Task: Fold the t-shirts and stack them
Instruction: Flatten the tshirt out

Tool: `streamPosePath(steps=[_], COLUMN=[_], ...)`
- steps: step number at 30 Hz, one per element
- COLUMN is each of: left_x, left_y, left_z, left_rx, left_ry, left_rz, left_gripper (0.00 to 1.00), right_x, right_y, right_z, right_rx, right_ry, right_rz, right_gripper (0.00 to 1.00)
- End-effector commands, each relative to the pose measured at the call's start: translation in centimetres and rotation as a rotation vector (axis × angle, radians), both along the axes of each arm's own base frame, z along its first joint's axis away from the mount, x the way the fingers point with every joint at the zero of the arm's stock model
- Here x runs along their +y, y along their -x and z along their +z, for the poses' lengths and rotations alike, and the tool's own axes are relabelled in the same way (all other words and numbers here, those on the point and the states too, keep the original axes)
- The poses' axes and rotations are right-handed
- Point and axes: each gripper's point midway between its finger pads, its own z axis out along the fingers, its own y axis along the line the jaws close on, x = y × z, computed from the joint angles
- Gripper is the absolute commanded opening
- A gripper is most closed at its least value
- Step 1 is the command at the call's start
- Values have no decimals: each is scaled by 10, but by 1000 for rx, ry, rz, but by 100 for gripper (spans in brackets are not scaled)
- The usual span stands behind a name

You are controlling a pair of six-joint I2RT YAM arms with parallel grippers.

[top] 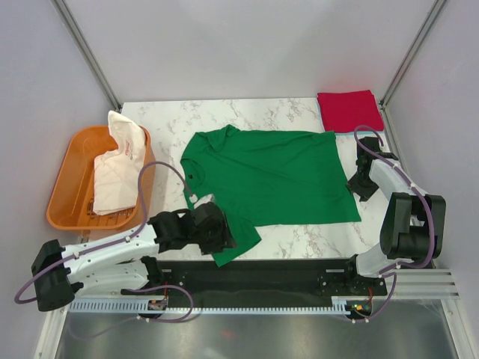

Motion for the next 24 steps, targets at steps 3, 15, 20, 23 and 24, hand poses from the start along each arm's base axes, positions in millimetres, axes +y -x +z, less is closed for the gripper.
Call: streamPosePath(steps=[3,15,20,23,24], left_x=[-46,-7,3,9,10], left_y=[-60,-24,-5,-1,-1], left_z=[94,-3,-30,-44,-46], left_rx=[-307,-79,37,56,58], left_ry=[226,105,80,34,23], left_rz=[68,146,210,217,217], left_gripper=[62,56,50,50,50], right_x=[-5,-1,1,3,2], right_y=[-8,-3,-4,-4,-4], right_z=[13,8,5,3,3], right_rx=[-56,-46,-50,-49,-49], right_ry=[17,-1,-15,-22,-17], right_rz=[1,14,15,15,16], right_gripper=[47,47,47,46,46])
